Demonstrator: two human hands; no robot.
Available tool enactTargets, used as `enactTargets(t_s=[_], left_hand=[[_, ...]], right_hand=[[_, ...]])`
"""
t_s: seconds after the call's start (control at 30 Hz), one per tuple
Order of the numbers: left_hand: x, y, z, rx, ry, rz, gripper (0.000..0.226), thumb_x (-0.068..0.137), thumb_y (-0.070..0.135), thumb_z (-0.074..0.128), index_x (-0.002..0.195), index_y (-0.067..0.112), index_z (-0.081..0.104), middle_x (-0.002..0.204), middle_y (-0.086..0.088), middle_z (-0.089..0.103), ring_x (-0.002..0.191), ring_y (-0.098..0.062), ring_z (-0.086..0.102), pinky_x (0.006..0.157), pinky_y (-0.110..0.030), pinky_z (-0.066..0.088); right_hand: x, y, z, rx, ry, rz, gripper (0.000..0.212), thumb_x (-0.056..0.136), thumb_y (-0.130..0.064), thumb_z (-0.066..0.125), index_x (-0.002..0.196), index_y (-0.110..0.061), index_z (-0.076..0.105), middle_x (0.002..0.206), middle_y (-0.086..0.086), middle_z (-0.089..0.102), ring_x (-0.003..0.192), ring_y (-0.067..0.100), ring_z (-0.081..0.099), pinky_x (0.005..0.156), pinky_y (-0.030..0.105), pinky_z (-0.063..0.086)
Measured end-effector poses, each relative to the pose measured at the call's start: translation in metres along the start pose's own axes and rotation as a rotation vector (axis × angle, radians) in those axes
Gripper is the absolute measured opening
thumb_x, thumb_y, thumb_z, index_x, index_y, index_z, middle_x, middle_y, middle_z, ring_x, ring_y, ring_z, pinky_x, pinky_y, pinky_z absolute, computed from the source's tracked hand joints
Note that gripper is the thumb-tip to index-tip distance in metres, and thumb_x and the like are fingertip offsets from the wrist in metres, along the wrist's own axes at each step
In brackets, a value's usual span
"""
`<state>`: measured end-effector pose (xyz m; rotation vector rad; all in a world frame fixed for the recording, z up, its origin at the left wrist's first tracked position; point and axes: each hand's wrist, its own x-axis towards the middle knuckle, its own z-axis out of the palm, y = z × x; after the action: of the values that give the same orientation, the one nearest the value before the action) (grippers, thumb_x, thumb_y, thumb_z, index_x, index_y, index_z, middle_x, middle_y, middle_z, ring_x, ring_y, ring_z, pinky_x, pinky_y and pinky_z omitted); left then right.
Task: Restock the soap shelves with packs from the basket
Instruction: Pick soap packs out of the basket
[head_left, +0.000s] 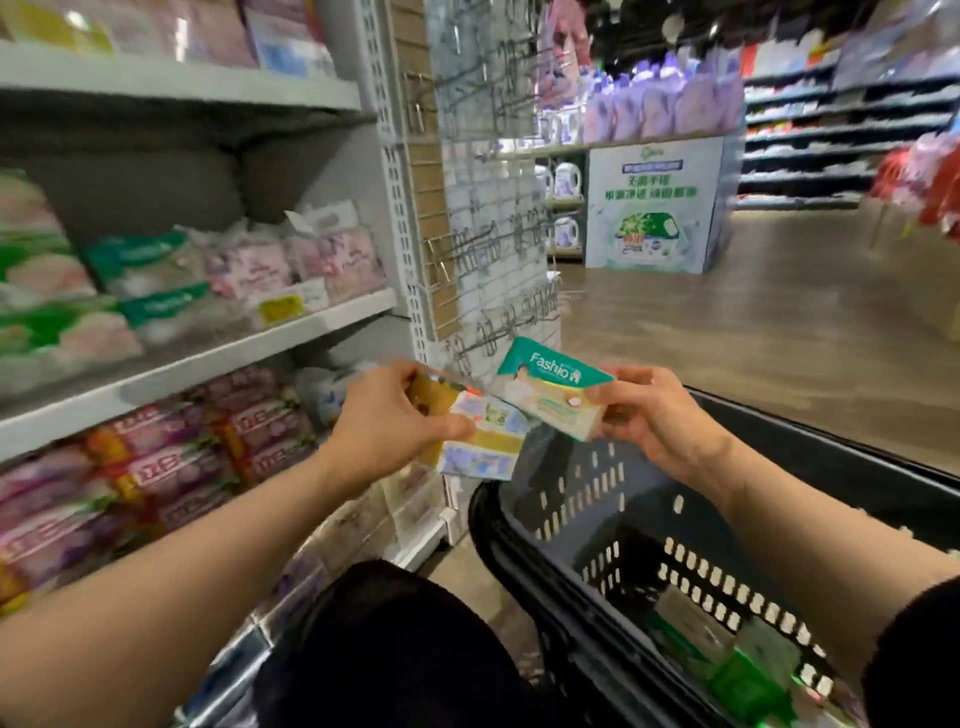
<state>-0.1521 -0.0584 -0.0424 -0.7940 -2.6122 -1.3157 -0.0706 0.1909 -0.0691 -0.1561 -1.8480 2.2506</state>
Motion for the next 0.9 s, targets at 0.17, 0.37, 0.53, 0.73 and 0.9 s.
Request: enactTargets(t_s=[0.17, 0.37, 0.53, 0.73, 0.9], left_hand=[[-0.029, -0.022, -0.064, -0.007, 0.204, 0.008, 0.065, 0.033, 0.066, 0.069, 0.083, 0.025, 0.065, 0.066, -0.004, 0.063, 0.058, -0.011, 0.050, 0.059, -0.035, 0.047], [-0.061, -0.072, -0.122, -0.062, 0.460, -0.077, 0.057, 0.036, 0.064, 0.074, 0.072, 0.022, 0.061, 0.057, 0.005, 0.058, 0.051, -0.006, 0.046, 0.052, -0.028, 0.041], [-0.078, -0.099, -0.163, -0.134, 0.629, -0.153, 0.054, 0.042, 0.053, 0.080, 0.080, 0.020, 0.063, 0.065, 0.003, 0.062, 0.060, -0.012, 0.054, 0.055, -0.029, 0.047], [-0.078, -0.109, -0.202, -0.218, 0.755, -0.154, 0.034, 0.067, 0.023, 0.086, 0.091, 0.012, 0.065, 0.083, -0.013, 0.069, 0.072, -0.024, 0.066, 0.053, -0.034, 0.057], [-0.067, -0.115, -0.223, -0.248, 0.838, -0.139, 0.045, 0.060, 0.034, 0.087, 0.090, 0.008, 0.064, 0.086, -0.018, 0.069, 0.085, -0.040, 0.066, 0.069, -0.057, 0.056]], right_hand=[[0.021, -0.021, 0.097, -0.161, -0.226, 0.016, 0.049, 0.059, -0.001, 0.077, 0.106, -0.006, 0.064, 0.108, 0.016, 0.071, 0.094, 0.025, 0.068, 0.090, 0.039, 0.051], [0.049, -0.040, 0.196, -0.491, -0.355, -0.076, 0.032, 0.068, -0.006, 0.080, 0.098, -0.004, 0.071, 0.099, 0.010, 0.073, 0.089, 0.018, 0.063, 0.085, 0.035, 0.050], [0.074, -0.044, 0.257, -0.490, -0.389, -0.141, 0.032, 0.068, 0.005, 0.078, 0.096, -0.008, 0.069, 0.092, 0.005, 0.074, 0.091, 0.019, 0.068, 0.093, 0.042, 0.052], [0.119, -0.055, 0.306, -0.451, -0.341, -0.250, 0.058, 0.064, 0.009, 0.079, 0.113, -0.014, 0.059, 0.097, 0.002, 0.067, 0.094, 0.019, 0.066, 0.082, 0.033, 0.058], [0.151, -0.062, 0.330, -0.488, -0.378, -0.322, 0.070, 0.063, 0.013, 0.078, 0.125, -0.011, 0.057, 0.112, 0.007, 0.067, 0.101, 0.020, 0.065, 0.077, 0.029, 0.057]])
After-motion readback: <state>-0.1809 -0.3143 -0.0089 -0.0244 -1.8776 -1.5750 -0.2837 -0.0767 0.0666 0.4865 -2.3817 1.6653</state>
